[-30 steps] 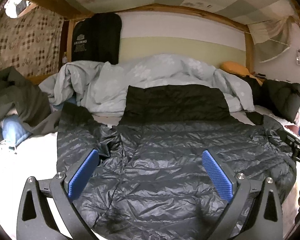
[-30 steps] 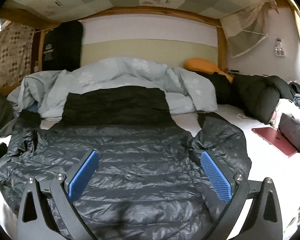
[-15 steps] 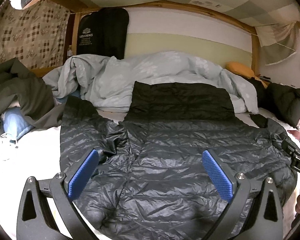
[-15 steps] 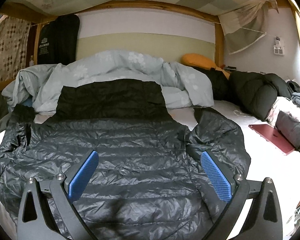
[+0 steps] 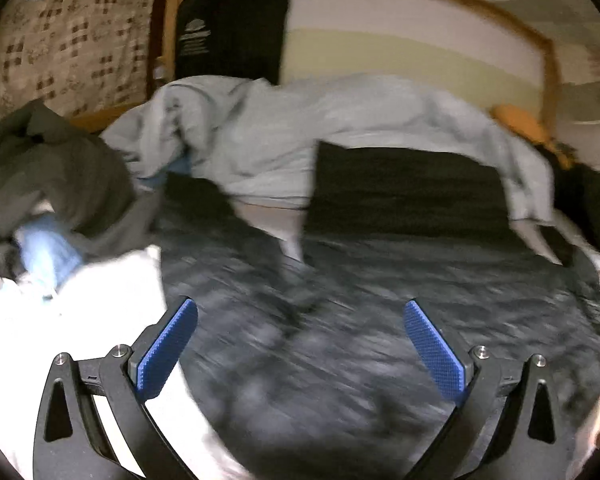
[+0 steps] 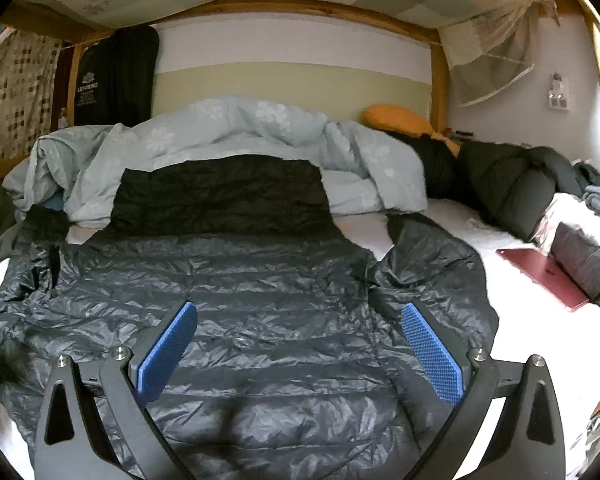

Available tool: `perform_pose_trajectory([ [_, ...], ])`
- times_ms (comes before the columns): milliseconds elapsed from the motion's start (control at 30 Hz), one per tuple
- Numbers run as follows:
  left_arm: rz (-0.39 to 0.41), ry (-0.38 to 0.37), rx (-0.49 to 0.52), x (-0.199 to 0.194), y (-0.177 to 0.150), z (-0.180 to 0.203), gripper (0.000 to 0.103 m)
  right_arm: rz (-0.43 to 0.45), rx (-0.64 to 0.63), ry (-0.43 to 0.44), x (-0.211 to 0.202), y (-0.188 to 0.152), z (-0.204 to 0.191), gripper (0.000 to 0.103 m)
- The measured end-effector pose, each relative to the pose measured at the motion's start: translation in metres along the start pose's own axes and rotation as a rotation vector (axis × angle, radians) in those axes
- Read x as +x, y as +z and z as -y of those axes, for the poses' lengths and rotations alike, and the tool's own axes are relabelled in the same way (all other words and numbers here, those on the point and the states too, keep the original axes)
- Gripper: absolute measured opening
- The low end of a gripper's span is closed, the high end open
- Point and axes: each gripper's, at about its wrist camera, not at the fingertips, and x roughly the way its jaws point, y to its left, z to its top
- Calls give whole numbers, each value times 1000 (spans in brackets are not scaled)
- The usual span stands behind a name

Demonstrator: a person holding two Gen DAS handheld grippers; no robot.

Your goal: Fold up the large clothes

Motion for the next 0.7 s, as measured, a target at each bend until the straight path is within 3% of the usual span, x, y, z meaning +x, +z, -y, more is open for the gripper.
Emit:
perform_pose_trajectory([
  [133,-55,99,37,45,22,-47,100,-19,5,14,5,1,1,102],
  [233,-126,141,-39,82,14,-87,94,-34,-5,17,11,0,-1,102],
  [367,-294,78,-173,129,-5,-124,86,-56,-14,34,17,-2,-7,102],
  [500,-388,47,-263,155,-21,-138,84,-65,-31,47,22,-2,-16,102],
  [600,-422,45,-278,174,-25,-139,83,-75,-55,53,24,-6,-22,102],
  [667,-403,76,-270,179,-25,-138,71,-75,-74,53,24,-8,-24,102],
  [700,-388,82,-273,181,-23,-139,55,-69,-85,46,23,-8,-24,102],
])
